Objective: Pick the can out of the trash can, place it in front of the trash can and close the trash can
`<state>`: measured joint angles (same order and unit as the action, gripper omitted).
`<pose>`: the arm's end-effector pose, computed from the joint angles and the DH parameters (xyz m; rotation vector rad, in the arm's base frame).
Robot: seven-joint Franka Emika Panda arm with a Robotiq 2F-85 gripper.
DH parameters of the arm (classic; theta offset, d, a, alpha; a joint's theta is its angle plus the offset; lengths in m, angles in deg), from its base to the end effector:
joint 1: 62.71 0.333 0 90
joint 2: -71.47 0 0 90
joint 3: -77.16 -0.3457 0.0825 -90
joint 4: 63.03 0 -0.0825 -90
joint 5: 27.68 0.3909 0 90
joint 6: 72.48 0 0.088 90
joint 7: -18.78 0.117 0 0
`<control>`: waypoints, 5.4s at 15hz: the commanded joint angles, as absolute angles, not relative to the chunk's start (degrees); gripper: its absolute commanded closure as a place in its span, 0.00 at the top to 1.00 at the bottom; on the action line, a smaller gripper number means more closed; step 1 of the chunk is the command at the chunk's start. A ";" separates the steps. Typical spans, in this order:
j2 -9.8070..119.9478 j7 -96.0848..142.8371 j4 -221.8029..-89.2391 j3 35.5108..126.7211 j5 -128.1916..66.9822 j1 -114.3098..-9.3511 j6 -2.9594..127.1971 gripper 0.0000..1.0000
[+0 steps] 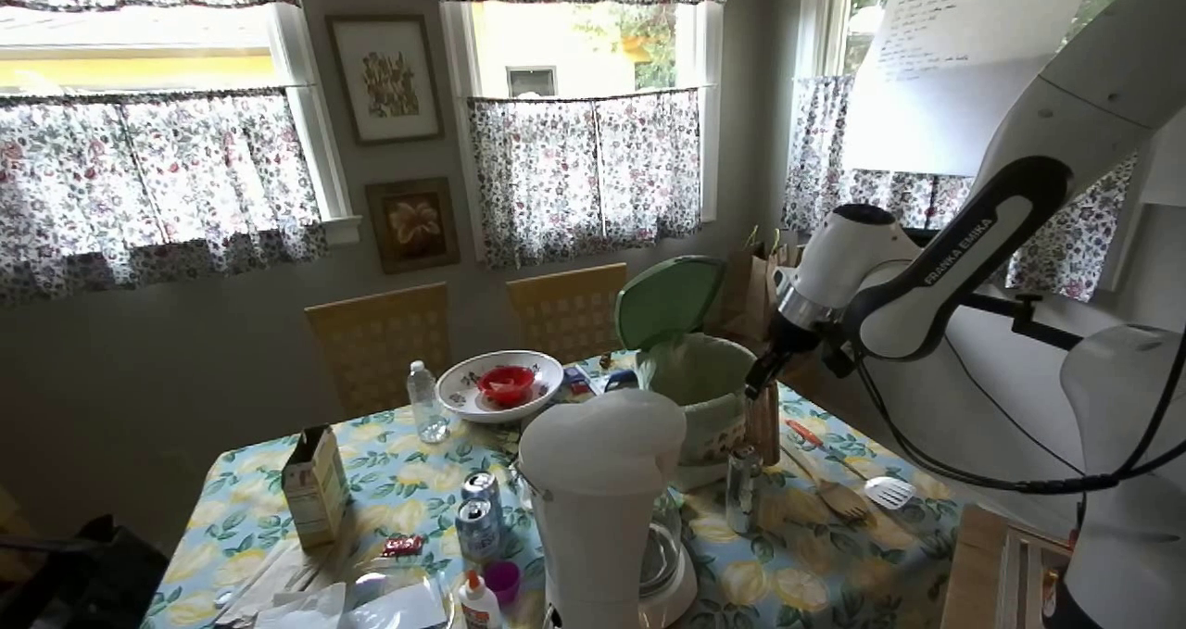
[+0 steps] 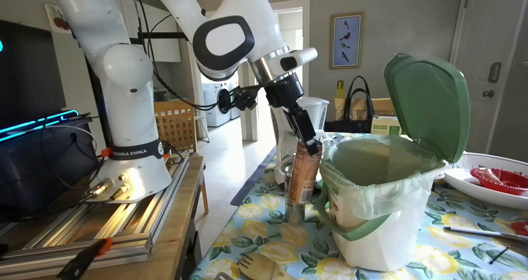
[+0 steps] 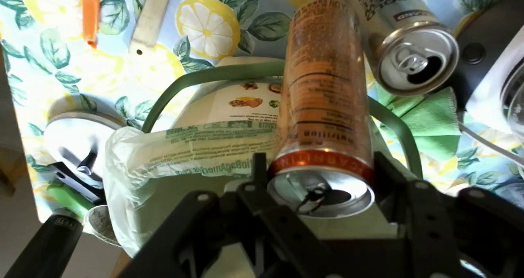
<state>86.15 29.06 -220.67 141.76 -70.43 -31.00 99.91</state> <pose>0.3781 -0.1717 0.3084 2.9811 -0.0960 0.6239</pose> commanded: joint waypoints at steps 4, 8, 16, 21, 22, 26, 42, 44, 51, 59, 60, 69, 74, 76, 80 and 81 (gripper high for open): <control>83.28 30.42 -220.67 152.17 -78.66 -24.80 105.74 0.37; 80.22 32.08 -220.68 157.57 -85.80 -22.98 110.78 0.37; 72.77 42.80 -220.70 163.08 -91.81 -19.41 120.37 0.37; 68.74 50.24 -220.73 162.25 -94.19 -18.62 122.69 0.37; 68.17 52.17 -220.73 161.74 -95.42 -18.76 122.46 0.37; 59.85 57.43 -220.79 160.12 -94.11 -19.81 128.04 0.37; 30.34 60.39 -220.95 141.40 -69.71 -28.46 150.20 0.37; 28.45 60.42 -220.95 140.12 -66.45 -28.85 152.69 0.37; 25.88 60.51 -221.22 138.64 -62.83 -29.27 156.68 0.88; 26.10 60.90 -221.12 140.27 -63.28 -27.60 156.05 1.00; 26.25 60.98 -221.06 140.66 -63.40 -27.38 155.95 1.00; 30.21 66.30 -220.95 150.86 -71.83 -21.86 149.89 1.00; 32.26 72.52 -220.89 157.87 -80.54 -17.27 147.41 1.00; 32.77 74.58 -220.88 160.59 -83.25 -15.29 147.03 1.00; 35.17 79.58 -220.87 167.86 -91.85 -11.01 146.25 1.00; 35.78 80.79 -220.86 169.92 -93.91 -9.85 146.26 1.00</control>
<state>31.58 76.87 -220.86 164.34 -87.02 -13.32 148.61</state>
